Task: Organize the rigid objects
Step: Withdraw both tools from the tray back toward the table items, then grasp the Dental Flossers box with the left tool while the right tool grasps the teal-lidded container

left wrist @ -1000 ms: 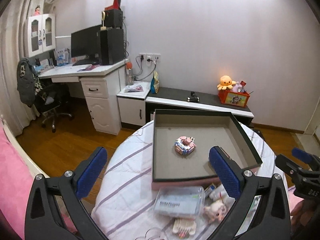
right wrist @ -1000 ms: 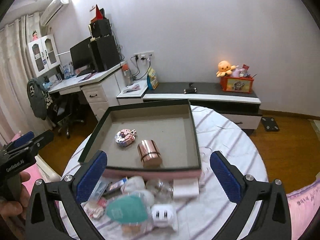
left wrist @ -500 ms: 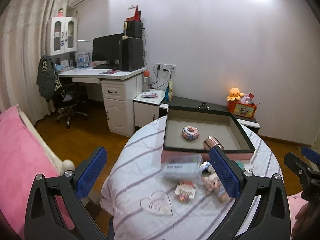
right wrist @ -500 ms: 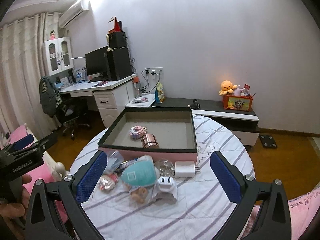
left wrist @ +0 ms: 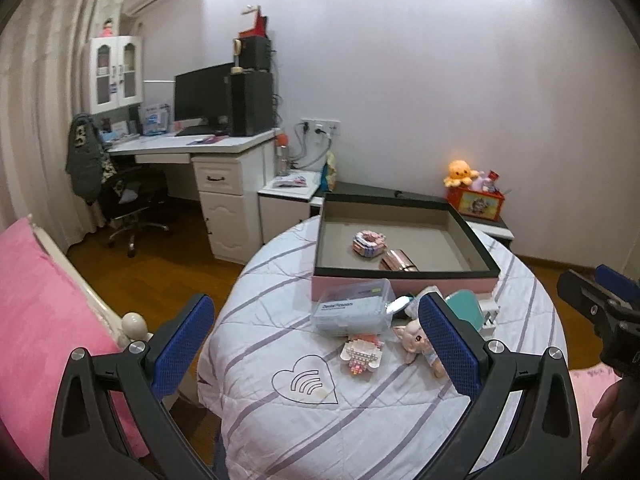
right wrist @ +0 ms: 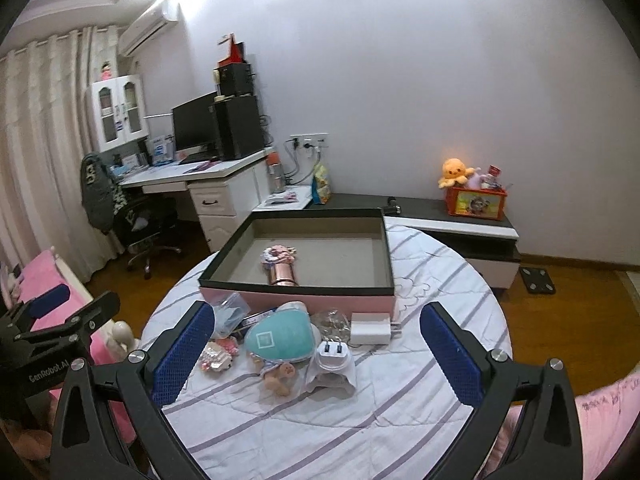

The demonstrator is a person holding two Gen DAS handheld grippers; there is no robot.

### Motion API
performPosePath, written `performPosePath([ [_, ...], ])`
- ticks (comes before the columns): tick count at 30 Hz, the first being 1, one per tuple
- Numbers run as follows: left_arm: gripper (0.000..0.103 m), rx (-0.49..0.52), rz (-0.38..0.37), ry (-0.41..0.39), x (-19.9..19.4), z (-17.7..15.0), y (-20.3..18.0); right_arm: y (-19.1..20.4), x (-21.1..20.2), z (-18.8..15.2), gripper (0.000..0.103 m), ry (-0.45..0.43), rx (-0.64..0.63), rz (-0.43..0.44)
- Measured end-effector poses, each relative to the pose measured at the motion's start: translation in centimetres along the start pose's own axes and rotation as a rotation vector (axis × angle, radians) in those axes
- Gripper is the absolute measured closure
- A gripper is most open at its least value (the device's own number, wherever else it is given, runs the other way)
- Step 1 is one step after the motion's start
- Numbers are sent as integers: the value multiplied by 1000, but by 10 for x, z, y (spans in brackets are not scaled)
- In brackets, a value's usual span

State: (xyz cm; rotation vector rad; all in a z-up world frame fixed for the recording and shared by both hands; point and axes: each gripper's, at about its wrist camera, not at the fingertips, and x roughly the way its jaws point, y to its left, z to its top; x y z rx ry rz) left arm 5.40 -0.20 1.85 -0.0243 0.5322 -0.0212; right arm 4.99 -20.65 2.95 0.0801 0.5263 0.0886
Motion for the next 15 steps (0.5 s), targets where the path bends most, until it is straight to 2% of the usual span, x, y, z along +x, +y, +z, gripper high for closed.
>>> performPosePath([
  [6, 0, -14, -44, 38, 21, -5, 5, 5, 10, -4, 0, 42, -22, -46],
  [15, 0, -12, -50, 132, 66, -18, 9, 16, 58, -16, 0, 162, -83, 2],
])
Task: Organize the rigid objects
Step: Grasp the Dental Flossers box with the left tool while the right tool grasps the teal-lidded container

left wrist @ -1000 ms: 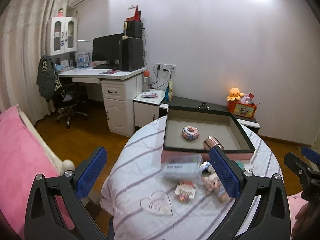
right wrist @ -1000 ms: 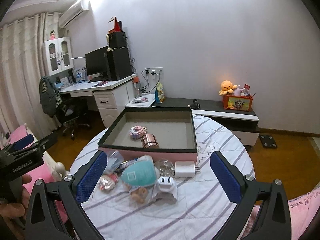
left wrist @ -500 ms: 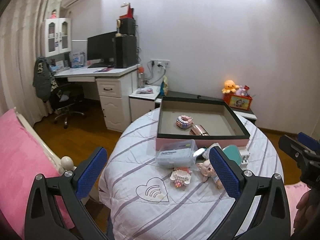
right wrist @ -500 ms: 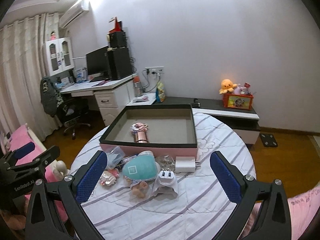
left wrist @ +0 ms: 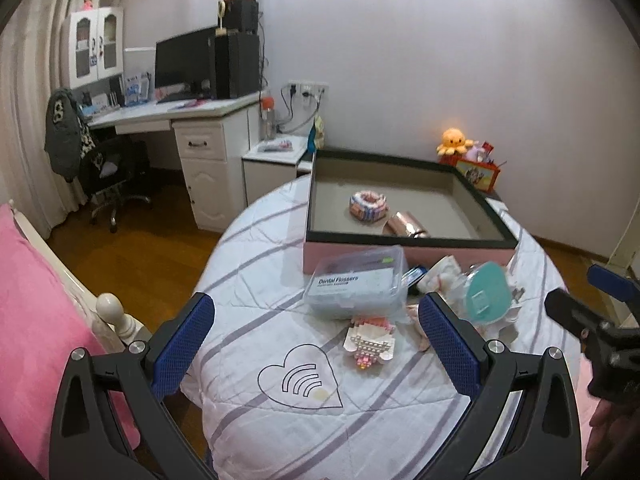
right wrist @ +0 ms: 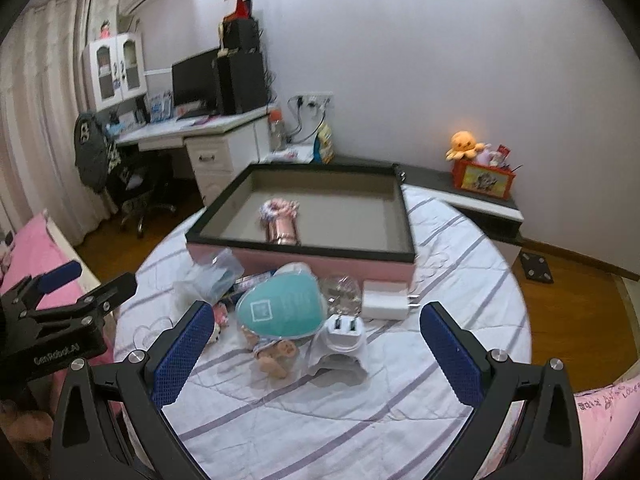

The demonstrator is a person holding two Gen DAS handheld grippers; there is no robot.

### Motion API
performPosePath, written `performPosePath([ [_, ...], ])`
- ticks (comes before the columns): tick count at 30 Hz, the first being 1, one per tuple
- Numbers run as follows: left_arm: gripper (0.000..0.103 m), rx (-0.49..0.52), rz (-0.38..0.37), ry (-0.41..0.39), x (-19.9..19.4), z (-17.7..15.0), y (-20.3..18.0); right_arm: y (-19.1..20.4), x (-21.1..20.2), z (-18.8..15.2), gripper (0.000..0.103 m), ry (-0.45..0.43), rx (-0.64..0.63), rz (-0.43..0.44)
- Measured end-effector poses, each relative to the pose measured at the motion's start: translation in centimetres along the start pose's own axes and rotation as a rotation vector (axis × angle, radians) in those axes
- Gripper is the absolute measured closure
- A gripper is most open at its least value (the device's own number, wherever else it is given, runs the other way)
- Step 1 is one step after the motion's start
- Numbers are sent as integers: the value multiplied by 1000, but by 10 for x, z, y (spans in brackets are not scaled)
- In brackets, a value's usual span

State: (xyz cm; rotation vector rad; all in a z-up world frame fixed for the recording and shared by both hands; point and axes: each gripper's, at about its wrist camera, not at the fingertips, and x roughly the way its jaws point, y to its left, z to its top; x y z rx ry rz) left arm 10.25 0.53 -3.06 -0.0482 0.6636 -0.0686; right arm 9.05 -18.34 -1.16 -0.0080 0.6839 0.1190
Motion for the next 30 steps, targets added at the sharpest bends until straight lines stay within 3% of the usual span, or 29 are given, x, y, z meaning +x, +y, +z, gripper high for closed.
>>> performPosePath([
  [6, 0, -4, -25, 65, 36, 1, 3, 9, 34, -1, 0, 73, -54, 25],
  [11, 0, -8, -91, 111, 59, 3, -1, 17, 63, -2, 0, 133, -120, 47],
  [19, 0, -59, -171, 208, 107, 5, -2, 23, 87, -1, 0, 162, -170, 73],
  [25, 9, -116, -248, 261, 134, 3, 2, 19, 93, -1, 28, 170, -149, 121],
  [30, 10, -120, -244, 246, 133, 2, 2, 10, 89, 0, 29, 159, -114, 154],
])
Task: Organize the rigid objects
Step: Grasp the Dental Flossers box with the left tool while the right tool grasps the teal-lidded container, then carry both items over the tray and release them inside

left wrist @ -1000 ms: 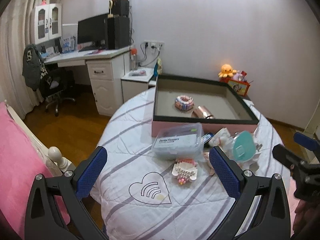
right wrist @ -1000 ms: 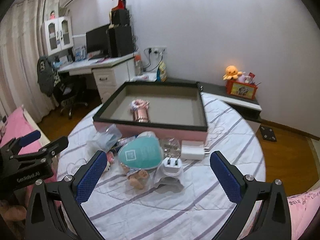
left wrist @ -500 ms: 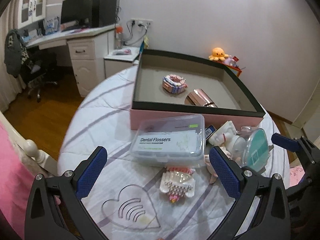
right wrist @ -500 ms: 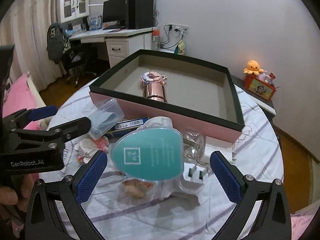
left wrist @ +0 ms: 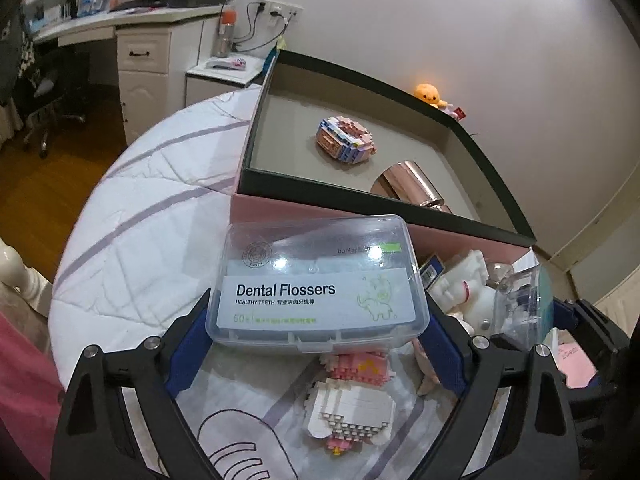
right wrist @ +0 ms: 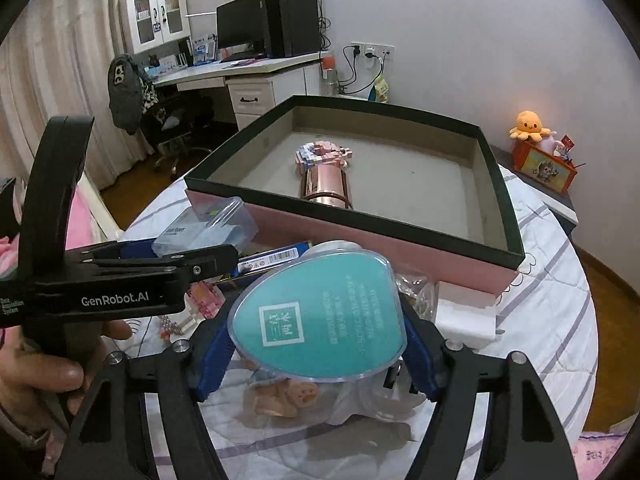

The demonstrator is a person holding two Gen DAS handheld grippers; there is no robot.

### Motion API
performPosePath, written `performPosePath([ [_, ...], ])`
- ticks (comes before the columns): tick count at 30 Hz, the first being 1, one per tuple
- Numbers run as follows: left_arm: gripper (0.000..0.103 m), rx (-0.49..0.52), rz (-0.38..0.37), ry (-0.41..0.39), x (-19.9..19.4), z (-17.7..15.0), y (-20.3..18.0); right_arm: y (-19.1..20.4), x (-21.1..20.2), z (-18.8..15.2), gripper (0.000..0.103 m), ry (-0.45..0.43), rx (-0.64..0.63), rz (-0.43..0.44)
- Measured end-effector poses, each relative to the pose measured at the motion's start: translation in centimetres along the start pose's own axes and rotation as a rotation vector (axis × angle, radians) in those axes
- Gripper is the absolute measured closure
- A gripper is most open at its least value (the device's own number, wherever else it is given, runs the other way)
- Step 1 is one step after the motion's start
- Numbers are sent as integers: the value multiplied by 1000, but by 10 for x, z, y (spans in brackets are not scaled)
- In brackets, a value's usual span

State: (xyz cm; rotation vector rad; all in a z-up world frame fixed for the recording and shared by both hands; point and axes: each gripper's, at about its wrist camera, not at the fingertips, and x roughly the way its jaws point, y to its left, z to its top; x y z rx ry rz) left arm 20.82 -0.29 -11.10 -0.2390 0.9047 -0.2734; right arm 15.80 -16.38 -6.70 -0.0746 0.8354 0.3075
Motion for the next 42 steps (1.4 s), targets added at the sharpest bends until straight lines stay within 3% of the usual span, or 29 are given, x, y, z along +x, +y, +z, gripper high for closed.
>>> performPosePath([
  [13, 10, 106, 112, -105, -50, -3, -18, -8, -29, 10, 29, -84, 41, 58],
  [17, 10, 143, 115, -153, -68, 14, -29, -20, -41, 31, 29, -135, 43, 59],
  [22, 10, 186, 130, -238, -78, 59, -44, -44, -40, 73, 29, -189, 50, 28],
  [30, 10, 216, 152, -229, -29, 119, -62, -81, 11, 117, 29, -123, 77, 3],
  [36, 10, 235, 180, -160, 23, 137, -71, -104, 65, 117, 29, -8, 109, -4],
  [42, 10, 244, 194, -106, 50, 141, -73, -114, 86, 114, 29, 47, 108, -19],
])
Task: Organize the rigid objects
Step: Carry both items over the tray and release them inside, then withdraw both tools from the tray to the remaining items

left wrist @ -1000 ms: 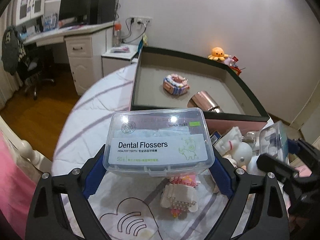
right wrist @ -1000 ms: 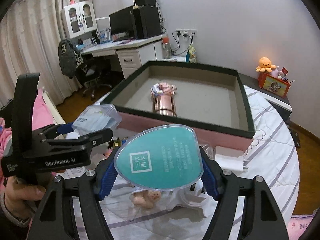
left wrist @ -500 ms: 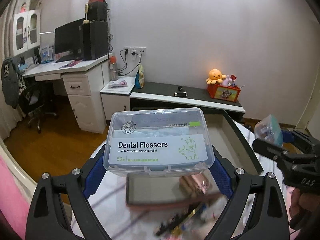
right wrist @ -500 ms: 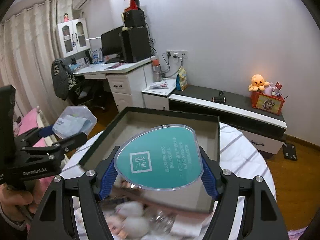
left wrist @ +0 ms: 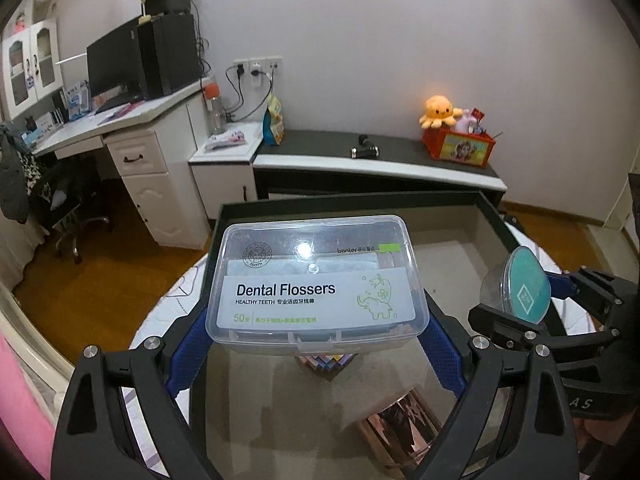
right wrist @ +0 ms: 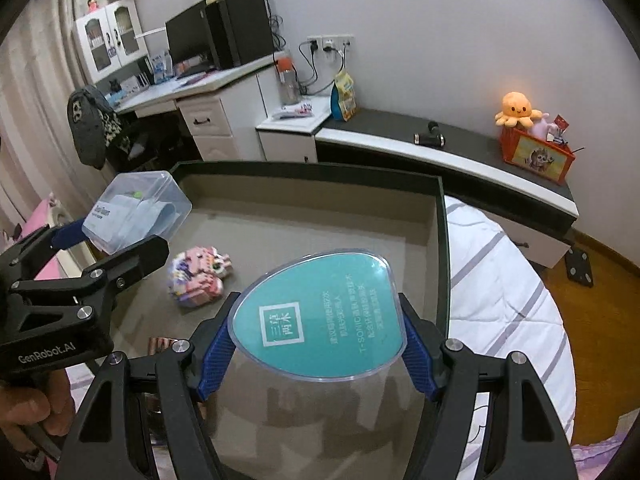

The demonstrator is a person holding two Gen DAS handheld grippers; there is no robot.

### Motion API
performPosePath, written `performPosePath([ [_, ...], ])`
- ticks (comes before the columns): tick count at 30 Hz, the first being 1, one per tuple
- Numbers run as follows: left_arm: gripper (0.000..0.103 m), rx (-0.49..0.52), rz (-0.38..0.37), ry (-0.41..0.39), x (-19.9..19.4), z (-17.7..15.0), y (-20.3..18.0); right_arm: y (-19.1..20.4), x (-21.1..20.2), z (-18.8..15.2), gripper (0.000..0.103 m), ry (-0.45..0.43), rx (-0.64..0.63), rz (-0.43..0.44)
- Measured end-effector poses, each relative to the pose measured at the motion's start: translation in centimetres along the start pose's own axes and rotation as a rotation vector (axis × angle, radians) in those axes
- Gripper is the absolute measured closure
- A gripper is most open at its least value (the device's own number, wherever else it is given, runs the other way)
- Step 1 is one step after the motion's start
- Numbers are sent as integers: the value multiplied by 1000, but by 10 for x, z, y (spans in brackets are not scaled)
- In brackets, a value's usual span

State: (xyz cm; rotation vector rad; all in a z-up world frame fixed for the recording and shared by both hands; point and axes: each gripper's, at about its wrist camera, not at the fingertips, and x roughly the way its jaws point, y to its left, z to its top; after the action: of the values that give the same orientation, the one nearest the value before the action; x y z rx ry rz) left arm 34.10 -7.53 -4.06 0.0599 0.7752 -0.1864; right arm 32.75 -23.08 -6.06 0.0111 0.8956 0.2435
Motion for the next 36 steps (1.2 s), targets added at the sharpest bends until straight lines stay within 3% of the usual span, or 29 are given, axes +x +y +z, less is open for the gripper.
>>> performPosePath([
  [3, 9, 5, 0, 21, 5, -2, -1, 1, 4, 0, 28, 14, -17, -24],
  [5, 9, 10, 8, 22, 5, -1, -1, 2, 6, -1, 21, 18, -25, -39],
  [7, 4, 11, 16, 17, 2, -3, 2, 3, 6, -1, 18, 25, -24, -45],
  [9, 0, 9, 12, -2, -5, -3, 4, 3, 6, -1, 2, 34, -19, -50],
  [10, 0, 10, 16, -13, -10, -4, 4, 4, 4, -2, 0, 38, -11, -51],
  [17, 0, -26, 41, -84, -55, -13, 18, 7, -28, -7, 0, -25, 43, -37],
  [24, 0, -55, 59, -146, -108, -33, 29, 19, -86, -21, 0, -138, 78, -35],
  [36, 0, -65, 67, -210, -177, -71, 24, 49, -171, -68, 0, -314, 105, -61],
])
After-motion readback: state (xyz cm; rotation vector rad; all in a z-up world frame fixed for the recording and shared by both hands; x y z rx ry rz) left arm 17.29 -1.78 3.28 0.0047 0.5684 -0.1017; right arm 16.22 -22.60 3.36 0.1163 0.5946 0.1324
